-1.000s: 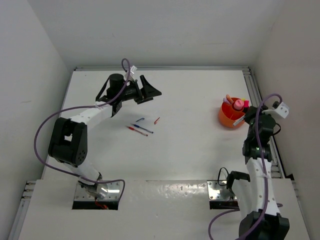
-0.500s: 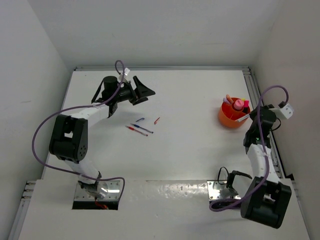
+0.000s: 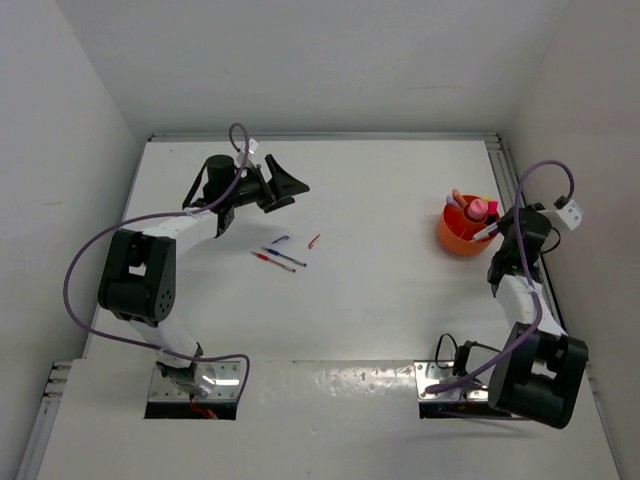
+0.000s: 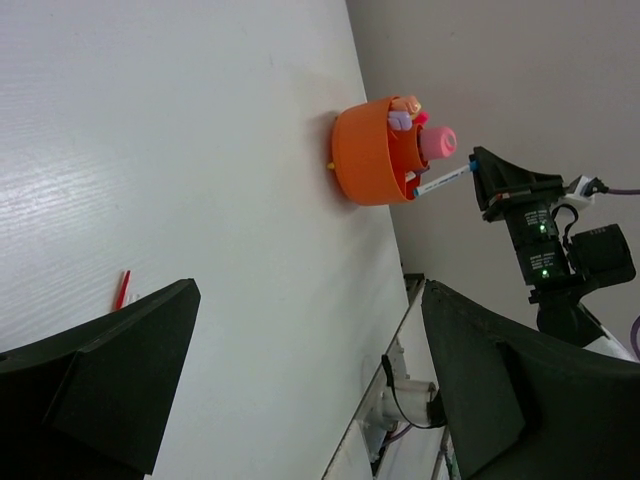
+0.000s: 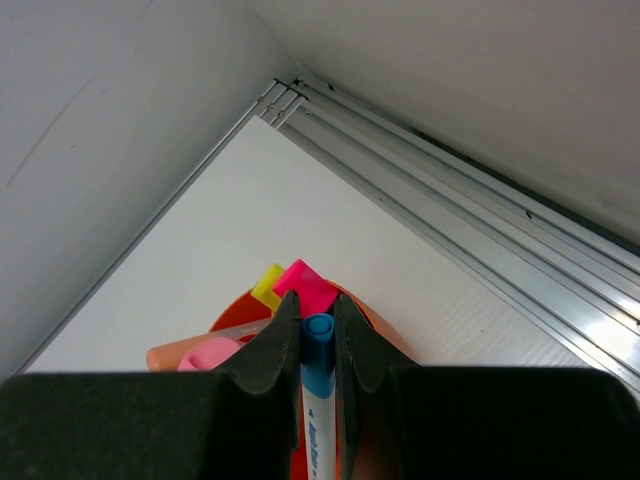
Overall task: Sort the stationery into containers
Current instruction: Place the pen in the storage box, then pick up the pen cap from the center of the board.
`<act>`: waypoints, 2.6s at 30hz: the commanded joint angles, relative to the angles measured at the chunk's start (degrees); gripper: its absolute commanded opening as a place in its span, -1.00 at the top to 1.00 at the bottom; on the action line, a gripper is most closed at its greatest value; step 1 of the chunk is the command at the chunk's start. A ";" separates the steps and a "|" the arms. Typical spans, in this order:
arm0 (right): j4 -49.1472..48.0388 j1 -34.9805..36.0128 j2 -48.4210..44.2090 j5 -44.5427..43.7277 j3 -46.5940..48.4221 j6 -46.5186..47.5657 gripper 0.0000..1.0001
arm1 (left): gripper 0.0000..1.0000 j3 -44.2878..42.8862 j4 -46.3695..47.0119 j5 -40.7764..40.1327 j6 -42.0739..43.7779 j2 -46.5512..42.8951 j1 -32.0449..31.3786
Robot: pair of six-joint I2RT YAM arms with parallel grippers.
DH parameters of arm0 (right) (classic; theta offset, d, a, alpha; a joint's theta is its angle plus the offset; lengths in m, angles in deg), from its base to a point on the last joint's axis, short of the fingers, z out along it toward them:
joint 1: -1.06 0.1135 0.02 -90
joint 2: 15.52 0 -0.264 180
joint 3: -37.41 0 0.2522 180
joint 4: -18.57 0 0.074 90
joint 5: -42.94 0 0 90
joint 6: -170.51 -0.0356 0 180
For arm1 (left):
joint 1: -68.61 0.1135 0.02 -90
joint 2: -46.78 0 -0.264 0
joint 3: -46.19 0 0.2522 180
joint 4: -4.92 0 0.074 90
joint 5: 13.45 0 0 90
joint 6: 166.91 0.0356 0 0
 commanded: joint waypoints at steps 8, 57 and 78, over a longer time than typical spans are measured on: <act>-4.27 -0.19 4.48 5.44 4.89 0.94 0.55 | -1.00 -4.62 -18.36 -0.41 14.67 -0.48 1.09; 42.40 -0.54 -1.50 52.73 20.89 16.41 0.17 | -0.15 -25.18 -50.45 -34.86 66.91 14.53 -23.07; 42.93 0.16 -0.17 53.17 22.03 17.38 0.18 | 0.22 -33.28 -55.81 -38.21 67.77 26.23 -23.34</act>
